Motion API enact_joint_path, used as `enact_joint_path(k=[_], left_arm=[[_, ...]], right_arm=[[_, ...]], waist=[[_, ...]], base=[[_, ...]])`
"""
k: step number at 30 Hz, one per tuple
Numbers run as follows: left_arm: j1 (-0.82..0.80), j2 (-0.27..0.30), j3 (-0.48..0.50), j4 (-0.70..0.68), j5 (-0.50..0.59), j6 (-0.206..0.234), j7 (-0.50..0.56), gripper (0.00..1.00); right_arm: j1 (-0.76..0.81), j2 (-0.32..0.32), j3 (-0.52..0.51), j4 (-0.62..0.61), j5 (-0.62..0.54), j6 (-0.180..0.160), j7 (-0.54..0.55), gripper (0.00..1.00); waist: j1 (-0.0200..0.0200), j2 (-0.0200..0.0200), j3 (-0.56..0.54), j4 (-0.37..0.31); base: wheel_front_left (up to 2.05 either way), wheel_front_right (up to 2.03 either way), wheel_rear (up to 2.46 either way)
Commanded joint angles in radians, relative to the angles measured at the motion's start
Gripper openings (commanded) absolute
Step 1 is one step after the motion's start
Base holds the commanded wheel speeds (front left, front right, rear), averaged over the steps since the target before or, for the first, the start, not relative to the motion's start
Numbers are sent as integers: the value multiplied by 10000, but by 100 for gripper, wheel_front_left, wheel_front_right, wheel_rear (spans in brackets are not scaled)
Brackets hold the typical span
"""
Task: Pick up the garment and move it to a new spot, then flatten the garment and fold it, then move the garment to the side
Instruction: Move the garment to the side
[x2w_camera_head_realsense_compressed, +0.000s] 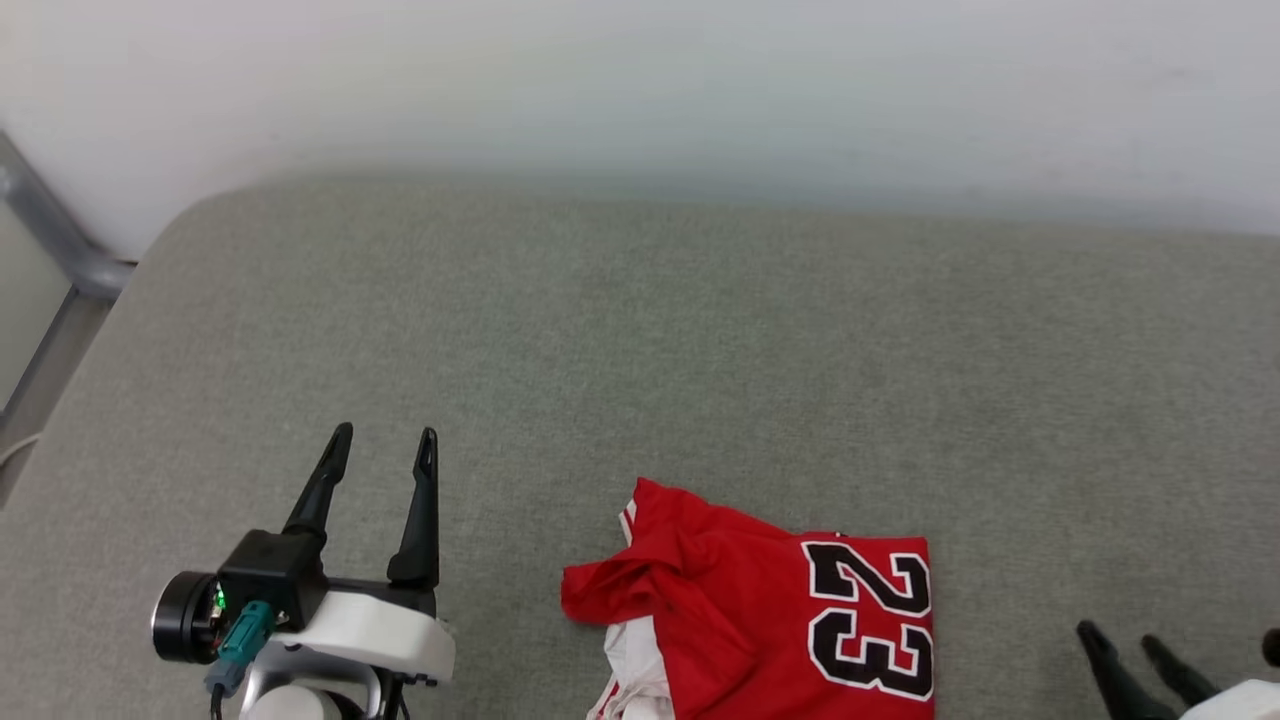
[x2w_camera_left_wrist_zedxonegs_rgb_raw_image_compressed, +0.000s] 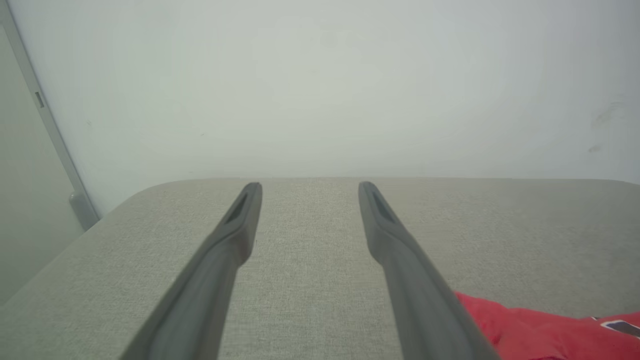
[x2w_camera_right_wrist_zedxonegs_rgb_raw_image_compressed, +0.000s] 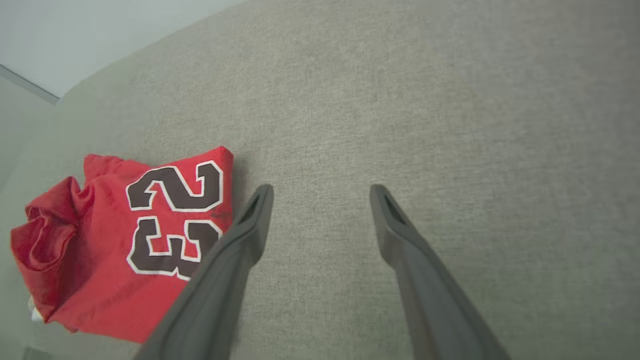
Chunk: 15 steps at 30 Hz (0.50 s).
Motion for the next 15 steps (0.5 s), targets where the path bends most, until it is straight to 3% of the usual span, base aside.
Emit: enact_joint_path(k=[1,7,15], left_arm=[[-191,-92,35,-50,54,-63,-23,100],[-468,-385,131,-34,254,-325,-23,100],[-847,-839,323,-3,482,-663,-22,100]], right_arm=[[-115,-61,71,106,267,-5,324,100],[-541,-327,991,657,1494,-5,1778,100],[-1207,-694,2315,1741,2452,-11,2116,100]], waist=[[0,-1,341,262],[0,-1,915,683],[0,-1,1694,1134]], base=[[0,0,0],[0,0,0],[0,0,0]])
